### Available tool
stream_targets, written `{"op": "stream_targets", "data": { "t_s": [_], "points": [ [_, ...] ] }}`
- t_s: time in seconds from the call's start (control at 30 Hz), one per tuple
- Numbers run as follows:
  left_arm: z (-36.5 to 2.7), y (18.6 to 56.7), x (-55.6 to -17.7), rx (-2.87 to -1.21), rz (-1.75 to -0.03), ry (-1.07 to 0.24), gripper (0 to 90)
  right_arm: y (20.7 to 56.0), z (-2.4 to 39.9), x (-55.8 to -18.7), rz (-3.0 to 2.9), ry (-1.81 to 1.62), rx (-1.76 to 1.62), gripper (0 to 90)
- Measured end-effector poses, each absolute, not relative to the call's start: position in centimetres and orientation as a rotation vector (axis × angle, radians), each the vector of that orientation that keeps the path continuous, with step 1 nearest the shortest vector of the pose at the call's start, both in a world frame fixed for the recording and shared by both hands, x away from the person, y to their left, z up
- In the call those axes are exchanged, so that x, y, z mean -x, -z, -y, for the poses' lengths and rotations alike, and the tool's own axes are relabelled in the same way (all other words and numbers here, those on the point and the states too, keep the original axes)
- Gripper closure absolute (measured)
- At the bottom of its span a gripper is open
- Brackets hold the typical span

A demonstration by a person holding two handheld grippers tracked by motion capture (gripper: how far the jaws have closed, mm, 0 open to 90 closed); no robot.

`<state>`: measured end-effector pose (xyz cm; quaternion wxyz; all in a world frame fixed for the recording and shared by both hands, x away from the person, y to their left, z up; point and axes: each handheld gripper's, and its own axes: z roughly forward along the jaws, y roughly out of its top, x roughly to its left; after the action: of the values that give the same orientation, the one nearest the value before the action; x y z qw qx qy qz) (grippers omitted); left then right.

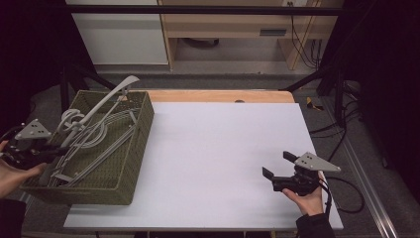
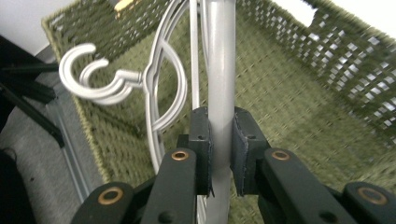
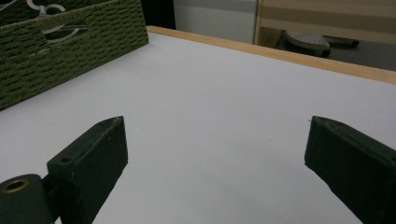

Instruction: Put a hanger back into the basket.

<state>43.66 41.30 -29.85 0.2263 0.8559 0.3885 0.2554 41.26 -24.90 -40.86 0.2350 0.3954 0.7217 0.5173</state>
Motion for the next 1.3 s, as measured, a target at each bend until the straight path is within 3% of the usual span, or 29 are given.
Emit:
{"op": "stream_targets", "data": {
  "t_s": [0.97, 1.3],
  "points": [
    [-40.5, 33.2, -46.0, -2.490, -1.161, -0.593, 79.7, 41.0, 24.8, -41.3, -1.995, -1.417, -1.087, 6.2],
    [-41.1, 34.3, -47.7, -2.461, -1.197, -0.482, 79.2, 41.0, 24.8, -41.3, -1.996, -1.417, -1.088, 6.3]
  ]
}}
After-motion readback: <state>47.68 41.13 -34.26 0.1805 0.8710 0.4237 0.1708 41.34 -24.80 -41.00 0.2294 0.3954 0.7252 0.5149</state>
